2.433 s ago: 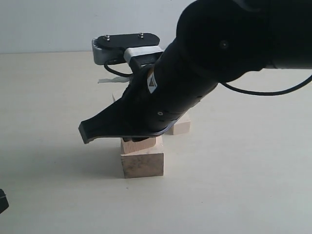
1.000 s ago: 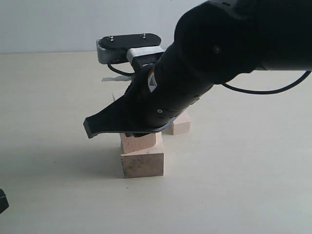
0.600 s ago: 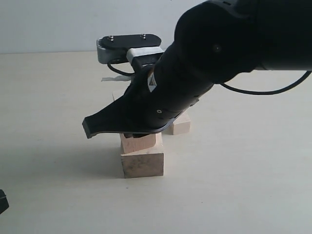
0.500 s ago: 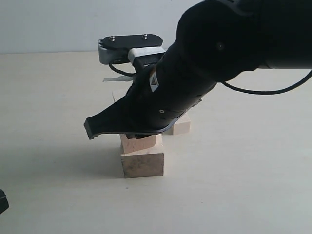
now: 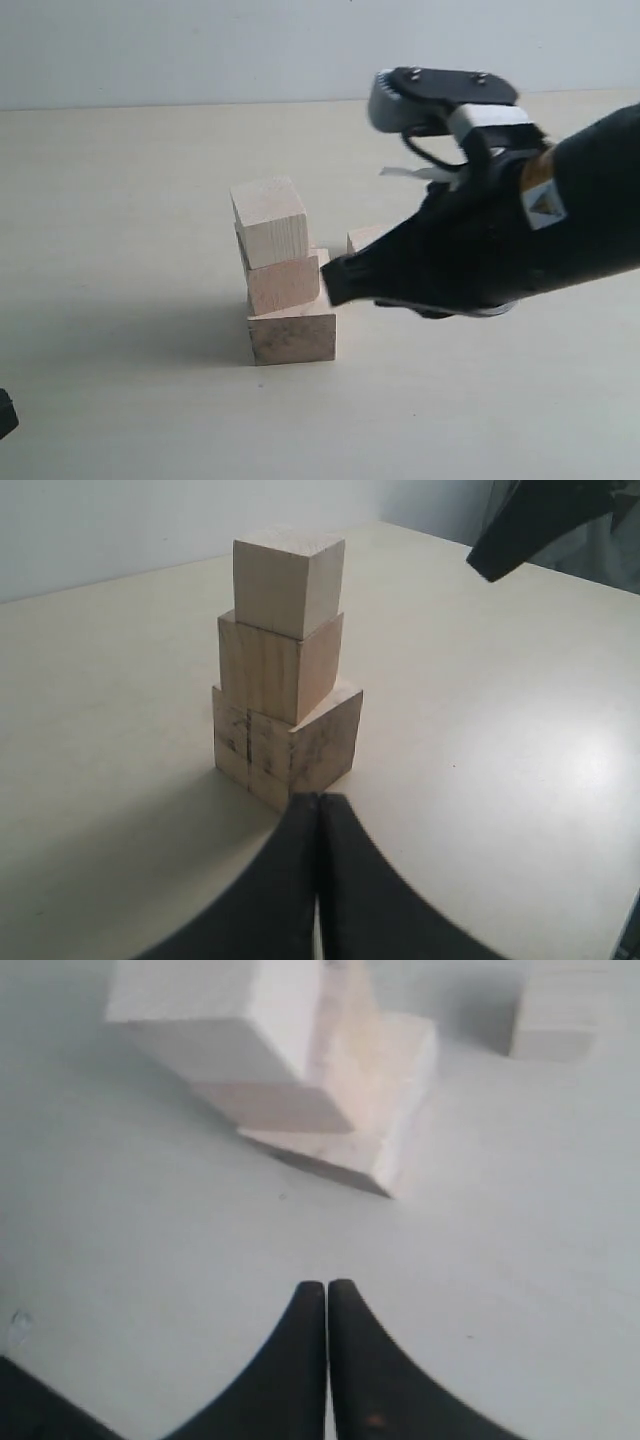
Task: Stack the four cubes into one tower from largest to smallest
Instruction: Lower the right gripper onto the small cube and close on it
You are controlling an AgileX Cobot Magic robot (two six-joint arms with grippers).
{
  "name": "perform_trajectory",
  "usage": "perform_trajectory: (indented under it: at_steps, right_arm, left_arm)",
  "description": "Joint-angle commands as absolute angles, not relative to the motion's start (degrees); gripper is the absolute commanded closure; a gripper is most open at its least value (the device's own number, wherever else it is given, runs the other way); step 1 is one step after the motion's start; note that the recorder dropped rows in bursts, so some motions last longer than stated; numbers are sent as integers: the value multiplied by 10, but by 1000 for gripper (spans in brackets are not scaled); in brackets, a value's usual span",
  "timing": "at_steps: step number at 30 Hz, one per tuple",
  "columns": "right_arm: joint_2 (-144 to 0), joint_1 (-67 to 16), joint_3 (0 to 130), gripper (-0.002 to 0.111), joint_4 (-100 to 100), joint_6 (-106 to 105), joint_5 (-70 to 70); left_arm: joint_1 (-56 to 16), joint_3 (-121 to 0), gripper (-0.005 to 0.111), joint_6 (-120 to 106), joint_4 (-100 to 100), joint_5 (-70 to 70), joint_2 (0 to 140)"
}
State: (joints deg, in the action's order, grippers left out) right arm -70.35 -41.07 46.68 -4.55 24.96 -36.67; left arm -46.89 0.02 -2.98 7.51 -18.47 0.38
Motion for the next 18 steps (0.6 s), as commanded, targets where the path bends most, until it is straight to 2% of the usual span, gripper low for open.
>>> perform_trajectory:
  at_steps: [1, 5, 10, 13, 18]
  right_arm:
    - [-694, -330, 456, 95, 0, 257, -394]
    - [-729, -288, 467, 74, 14, 219, -380]
    - [-816, -285, 526, 51, 14, 175, -361]
    - [-875, -275, 565, 47, 14, 166, -355]
    - [-963, -259, 610, 47, 14, 158, -354]
  left_arm:
    - [-468, 0, 107, -30, 78, -183, 0]
    - [-468, 0, 107, -30, 78, -183, 0]
    - [-468, 0, 107, -30, 78, -183, 0]
    - [-468, 0, 107, -30, 78, -183, 0]
    - [-468, 0, 107, -30, 78, -183, 0]
